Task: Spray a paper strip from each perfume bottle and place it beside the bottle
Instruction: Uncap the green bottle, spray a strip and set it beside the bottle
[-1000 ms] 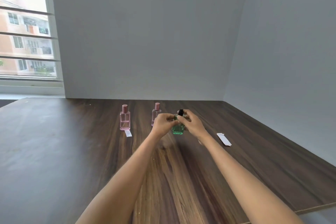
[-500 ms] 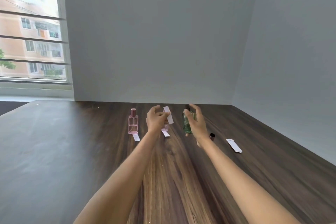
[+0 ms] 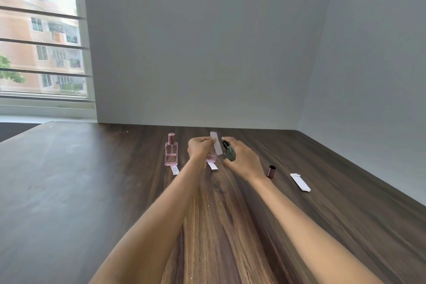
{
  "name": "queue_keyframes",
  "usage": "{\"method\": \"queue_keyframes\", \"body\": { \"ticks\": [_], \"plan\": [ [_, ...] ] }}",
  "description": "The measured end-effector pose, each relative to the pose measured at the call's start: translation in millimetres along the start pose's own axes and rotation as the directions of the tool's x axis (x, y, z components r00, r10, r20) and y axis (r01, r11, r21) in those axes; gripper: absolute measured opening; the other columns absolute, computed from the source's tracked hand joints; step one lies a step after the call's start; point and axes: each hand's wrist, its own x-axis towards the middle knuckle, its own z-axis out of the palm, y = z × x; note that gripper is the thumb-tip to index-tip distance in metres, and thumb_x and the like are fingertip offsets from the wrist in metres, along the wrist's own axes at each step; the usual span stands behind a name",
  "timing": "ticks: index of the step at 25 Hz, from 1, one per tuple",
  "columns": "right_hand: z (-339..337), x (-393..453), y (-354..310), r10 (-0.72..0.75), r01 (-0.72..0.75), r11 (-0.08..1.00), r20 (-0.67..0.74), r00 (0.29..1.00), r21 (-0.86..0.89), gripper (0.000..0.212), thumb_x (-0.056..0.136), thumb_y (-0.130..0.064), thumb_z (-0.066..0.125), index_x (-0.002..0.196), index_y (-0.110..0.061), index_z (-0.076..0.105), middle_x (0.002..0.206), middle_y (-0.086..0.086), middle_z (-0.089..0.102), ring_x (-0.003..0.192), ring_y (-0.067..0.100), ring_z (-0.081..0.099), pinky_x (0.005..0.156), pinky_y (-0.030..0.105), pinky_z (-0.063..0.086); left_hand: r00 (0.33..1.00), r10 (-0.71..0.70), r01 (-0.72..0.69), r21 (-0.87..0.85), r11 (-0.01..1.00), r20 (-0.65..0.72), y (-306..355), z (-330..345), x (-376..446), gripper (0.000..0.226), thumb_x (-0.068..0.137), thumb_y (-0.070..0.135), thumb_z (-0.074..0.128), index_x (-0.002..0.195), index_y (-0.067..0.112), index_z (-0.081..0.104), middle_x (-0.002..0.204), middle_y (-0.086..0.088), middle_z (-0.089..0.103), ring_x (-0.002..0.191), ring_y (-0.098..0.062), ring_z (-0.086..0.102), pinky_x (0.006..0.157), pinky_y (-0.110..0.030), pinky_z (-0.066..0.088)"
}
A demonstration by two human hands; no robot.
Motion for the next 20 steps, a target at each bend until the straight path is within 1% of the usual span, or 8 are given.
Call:
{"method": "queue_keyframes", "body": {
  "ticks": [2,3,5,6,9,13,16,20],
  "plan": [
    [0.4,0.8,-0.4,-0.02,0.02,0.997,-0.004,1.0,-0.074,0.059,0.08,-0.036,0.057,0.136,-0.034,0.039,0.111,-0.001,0.061,0.1,0.021,0.061,0.077,0.034,0.049,0.999,-0.028,0.028,0.001,1.0,-0.017,0.8,0.3,0.0,0.02,0.085,0.014,0.066,0.101,0.004,0.073,0.102,-0.016,0.073,0.078,-0.024,0.062,0.068,-0.028,0.05],
    [1.2,1.7,0.0,-0.022,0.021,0.995,-0.006,1.0,-0.093,0.058,0.081,-0.036,0.057,0.136,-0.034,0.039,0.11,0.0,0.061,0.099,0.021,0.061,0.076,0.034,0.049,0.998,-0.047,0.047,-0.004,0.999,-0.028,1.5,0.8,-0.1,0.018,0.084,0.013,0.065,0.098,0.005,0.074,0.102,-0.015,0.073,0.08,-0.025,0.063,0.073,-0.03,0.052],
    [1.9,3.0,-0.7,-0.016,0.015,0.996,-0.017,1.0,-0.092,0.054,0.082,-0.036,0.058,0.133,-0.031,0.041,0.107,0.0,0.061,0.097,0.021,0.061,0.073,0.033,0.048,0.997,-0.074,0.073,-0.019,0.997,-0.037,3.9,2.2,-2.1,0.015,0.083,0.012,0.064,0.093,0.005,0.073,0.101,-0.014,0.073,0.081,-0.025,0.064,0.082,-0.034,0.054],
    [1.6,3.3,-1.2,-0.012,0.01,0.996,-0.023,1.0,-0.086,0.053,0.082,-0.036,0.058,0.132,-0.03,0.042,0.106,0.0,0.061,0.096,0.021,0.061,0.072,0.033,0.048,0.997,-0.075,0.074,-0.015,0.997,-0.036,4.8,3.1,-3.0,0.015,0.083,0.011,0.064,0.093,0.006,0.074,0.1,-0.014,0.073,0.081,-0.025,0.064,0.083,-0.034,0.054],
    [-0.3,3.6,-1.1,-0.018,0.016,0.996,-0.024,1.0,-0.09,0.051,0.082,-0.033,0.059,0.13,-0.028,0.043,0.106,0.002,0.06,0.094,0.021,0.06,0.069,0.03,0.044,0.998,-0.048,0.048,0.016,0.999,-0.034,4.0,3.3,-3.4,0.018,0.084,0.012,0.064,0.097,0.006,0.075,0.1,-0.012,0.073,0.084,-0.024,0.065,0.079,-0.03,0.052],
    [-1.2,5.4,-0.5,-0.025,0.022,0.996,-0.023,0.999,-0.092,0.047,0.082,-0.033,0.058,0.127,-0.028,0.045,0.102,0.001,0.061,0.092,0.021,0.061,0.067,0.028,0.04,1.0,-0.015,0.016,0.065,0.998,-0.017,2.8,1.6,-3.9,0.018,0.081,0.018,0.073,0.097,0.009,0.076,0.102,-0.012,0.074,0.093,-0.026,0.07,0.084,-0.034,0.056],
    [-1.6,5.2,1.1,-0.024,0.021,0.995,-0.027,0.999,-0.093,0.045,0.081,-0.037,0.058,0.124,-0.029,0.047,0.101,0.0,0.061,0.09,0.02,0.06,0.066,0.028,0.04,0.999,-0.019,0.021,0.075,0.997,-0.026,3.0,1.8,-7.3,0.016,0.079,0.02,0.075,0.092,0.011,0.077,0.099,-0.01,0.075,0.09,-0.025,0.071,0.081,-0.031,0.056],
    [-3.0,3.2,4.2,-0.019,0.019,0.991,0.001,1.0,-0.133,0.049,0.08,-0.03,0.059,0.127,-0.028,0.045,0.104,0.002,0.061,0.093,0.022,0.06,0.067,0.028,0.041,0.998,-0.042,0.045,0.057,0.997,-0.046,3.4,1.8,-10.7,0.013,0.079,0.021,0.075,0.089,0.013,0.077,0.098,-0.01,0.075,0.089,-0.026,0.071,0.079,-0.031,0.056]
  ]
}}
